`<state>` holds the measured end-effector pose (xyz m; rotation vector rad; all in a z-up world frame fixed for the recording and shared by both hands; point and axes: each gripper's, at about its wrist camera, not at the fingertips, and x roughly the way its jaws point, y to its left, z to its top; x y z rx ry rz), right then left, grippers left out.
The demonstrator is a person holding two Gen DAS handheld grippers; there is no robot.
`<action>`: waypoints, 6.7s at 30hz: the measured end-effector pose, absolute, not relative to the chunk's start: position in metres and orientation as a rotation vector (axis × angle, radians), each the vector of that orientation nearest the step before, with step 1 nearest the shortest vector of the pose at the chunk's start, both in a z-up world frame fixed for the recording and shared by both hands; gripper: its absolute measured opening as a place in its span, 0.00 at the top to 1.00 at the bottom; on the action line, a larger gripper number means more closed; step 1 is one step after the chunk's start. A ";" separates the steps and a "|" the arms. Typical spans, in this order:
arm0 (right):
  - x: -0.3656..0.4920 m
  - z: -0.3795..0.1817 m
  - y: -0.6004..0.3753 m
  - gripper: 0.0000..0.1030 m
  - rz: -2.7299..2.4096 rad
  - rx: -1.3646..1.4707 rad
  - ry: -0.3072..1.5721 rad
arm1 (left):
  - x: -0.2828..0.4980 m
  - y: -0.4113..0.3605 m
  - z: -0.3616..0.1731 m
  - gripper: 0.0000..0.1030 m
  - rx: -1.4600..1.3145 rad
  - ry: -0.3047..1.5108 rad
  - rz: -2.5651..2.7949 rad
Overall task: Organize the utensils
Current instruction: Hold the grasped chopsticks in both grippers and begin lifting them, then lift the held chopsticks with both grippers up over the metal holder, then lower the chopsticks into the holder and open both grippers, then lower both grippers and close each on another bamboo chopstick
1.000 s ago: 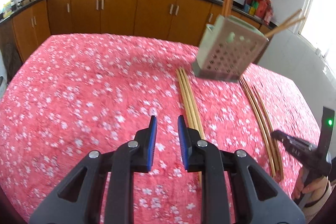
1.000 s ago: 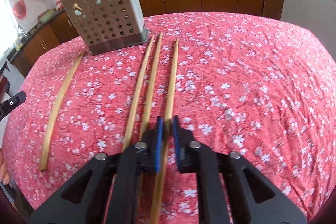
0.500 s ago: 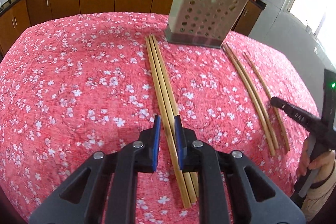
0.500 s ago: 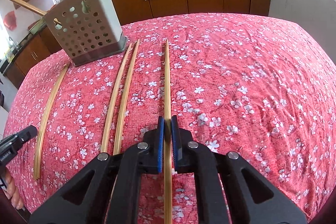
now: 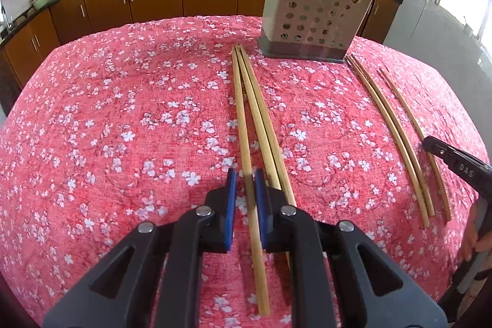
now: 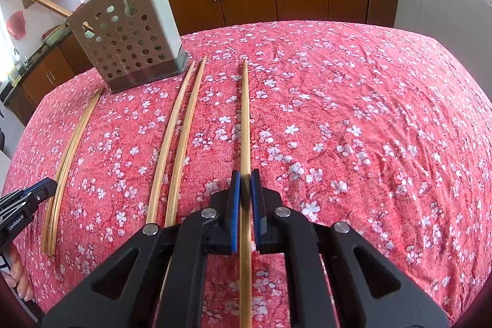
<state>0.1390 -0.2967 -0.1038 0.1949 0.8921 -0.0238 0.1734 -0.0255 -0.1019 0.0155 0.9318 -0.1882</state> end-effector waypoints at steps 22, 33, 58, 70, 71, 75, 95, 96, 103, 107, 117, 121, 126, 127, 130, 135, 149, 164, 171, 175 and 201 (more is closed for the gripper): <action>0.172 -0.107 -0.312 0.92 -0.081 0.167 0.865 | 0.223 0.055 -0.097 0.91 -0.056 0.883 -0.026; 0.169 -0.108 -0.316 0.91 -0.073 0.187 0.863 | 0.220 0.054 -0.096 0.91 -0.072 0.883 -0.015; 0.169 -0.107 -0.311 0.91 -0.084 0.170 0.865 | 0.222 0.055 -0.096 0.91 -0.079 0.887 -0.019; 0.140 -0.106 -0.310 0.91 -0.063 0.166 0.869 | 0.191 0.049 -0.094 0.91 -0.050 0.893 -0.064; 0.140 -0.106 -0.310 0.91 -0.064 0.166 0.869 | 0.190 0.049 -0.094 0.91 -0.052 0.893 -0.065; 0.141 -0.105 -0.312 0.91 -0.065 0.163 0.873 | 0.188 0.049 -0.093 0.91 -0.048 0.894 -0.062; 0.113 -0.070 -0.331 0.92 -0.093 0.232 0.760 | 0.165 0.062 -0.068 0.92 -0.100 0.840 -0.058; 0.112 -0.065 -0.333 0.92 -0.095 0.234 0.747 | 0.164 0.062 -0.061 0.92 -0.100 0.823 -0.059; 0.103 -0.025 -0.341 0.92 -0.110 0.254 0.615 | 0.156 0.068 -0.007 0.92 -0.138 0.667 -0.075; 0.100 -0.007 -0.340 0.92 -0.108 0.254 0.546 | 0.154 0.071 0.020 0.92 -0.180 0.589 -0.077; 0.104 0.015 -0.335 0.92 -0.106 0.232 0.485 | 0.158 0.071 0.047 0.93 -0.198 0.521 -0.069; 0.108 0.035 -0.327 0.92 -0.080 0.212 0.440 | 0.161 0.062 0.067 0.93 -0.174 0.489 -0.097; 0.112 0.080 -0.316 0.92 0.004 0.223 0.347 | 0.160 0.045 0.101 0.93 -0.159 0.429 -0.168; 0.113 0.086 -0.313 0.92 0.018 0.226 0.332 | 0.159 0.039 0.108 0.93 -0.157 0.419 -0.192; 0.114 0.107 -0.304 0.92 0.064 0.236 0.280 | 0.157 0.022 0.127 0.93 -0.143 0.391 -0.254; 0.121 0.129 -0.291 0.92 0.097 0.245 0.197 | 0.162 -0.006 0.151 0.93 -0.131 0.351 -0.318; 0.183 0.154 -0.259 0.92 0.079 0.223 0.031 | 0.223 -0.049 0.203 0.93 -0.123 0.177 -0.268; 0.228 0.101 -0.254 0.92 0.058 0.237 0.153 | 0.287 -0.055 0.137 0.93 -0.153 0.290 -0.261; 0.215 0.108 -0.256 0.73 0.055 0.231 0.169 | 0.277 -0.048 0.137 0.88 -0.148 0.291 -0.236; 0.195 0.117 -0.258 0.73 0.051 0.221 0.161 | 0.261 -0.042 0.143 0.87 -0.154 0.275 -0.221; 0.151 -0.091 -0.261 0.82 0.134 0.208 0.919 | 0.164 0.018 -0.037 0.81 -0.139 0.757 -0.157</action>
